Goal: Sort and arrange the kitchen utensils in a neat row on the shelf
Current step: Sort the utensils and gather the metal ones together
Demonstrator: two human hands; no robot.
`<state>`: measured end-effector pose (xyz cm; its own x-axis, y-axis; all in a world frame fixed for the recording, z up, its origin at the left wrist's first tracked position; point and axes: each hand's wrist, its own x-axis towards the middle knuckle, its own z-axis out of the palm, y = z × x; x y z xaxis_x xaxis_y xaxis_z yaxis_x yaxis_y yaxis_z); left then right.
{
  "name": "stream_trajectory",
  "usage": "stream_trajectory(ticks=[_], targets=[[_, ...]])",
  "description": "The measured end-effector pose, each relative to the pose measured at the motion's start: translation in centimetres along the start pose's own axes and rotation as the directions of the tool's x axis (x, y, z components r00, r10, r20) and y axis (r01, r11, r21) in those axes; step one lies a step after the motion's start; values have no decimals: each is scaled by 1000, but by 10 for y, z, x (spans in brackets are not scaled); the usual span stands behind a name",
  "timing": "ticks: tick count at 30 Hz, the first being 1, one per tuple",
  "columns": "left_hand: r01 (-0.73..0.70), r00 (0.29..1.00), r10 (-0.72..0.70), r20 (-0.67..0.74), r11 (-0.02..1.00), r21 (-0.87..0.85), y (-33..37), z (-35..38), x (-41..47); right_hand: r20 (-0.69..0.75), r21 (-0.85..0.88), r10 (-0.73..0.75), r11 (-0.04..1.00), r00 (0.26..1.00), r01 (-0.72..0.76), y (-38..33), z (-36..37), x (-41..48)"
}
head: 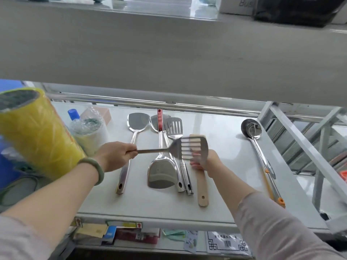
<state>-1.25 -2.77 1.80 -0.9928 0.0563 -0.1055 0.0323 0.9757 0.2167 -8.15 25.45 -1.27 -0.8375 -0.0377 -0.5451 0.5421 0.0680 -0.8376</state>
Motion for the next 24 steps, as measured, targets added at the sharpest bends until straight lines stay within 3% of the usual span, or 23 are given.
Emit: stream_trajectory(ticks=[2, 3, 5, 6, 8, 12, 16, 20, 24], targets=[[92, 988, -116, -99, 971, -220, -7, 3, -5, -59, -211, -96, 974, 994, 82, 4, 4, 1], [127, 973, -178, -145, 943, -306, -8, 3, -5, -62, -384, -165, 914, 984, 129, 6, 8, 0], [196, 947, -278, -159, 895, -400, -4, 3, -1, -11, -715, -301, 669, 953, 203, 9, 19, -8], [234, 939, -319, -131, 868, -438, 0, 4, 2, 17, -785, -340, 578, 940, 223, 11, 27, -12], [277, 927, -370, -55, 778, -565, 12, 9, 10, 36, -829, -373, 507, 927, 237, 14, 40, -18], [273, 917, -384, 105, 416, -867, 48, 17, 21, -27, -765, -313, 618, 949, 182, 11, 47, -24], [285, 917, -330, 225, 144, -948, 86, 32, 28, -97, -637, -361, 738, 928, 221, 7, 43, -32], [277, 920, -307, 242, 73, -958, 122, 45, 36, -129, -471, -427, 821, 895, 324, -1, 39, -37], [278, 949, -159, 273, 12, -960, 156, 53, 32, -146, -369, -405, 869, 902, 331, -8, 36, -42]])
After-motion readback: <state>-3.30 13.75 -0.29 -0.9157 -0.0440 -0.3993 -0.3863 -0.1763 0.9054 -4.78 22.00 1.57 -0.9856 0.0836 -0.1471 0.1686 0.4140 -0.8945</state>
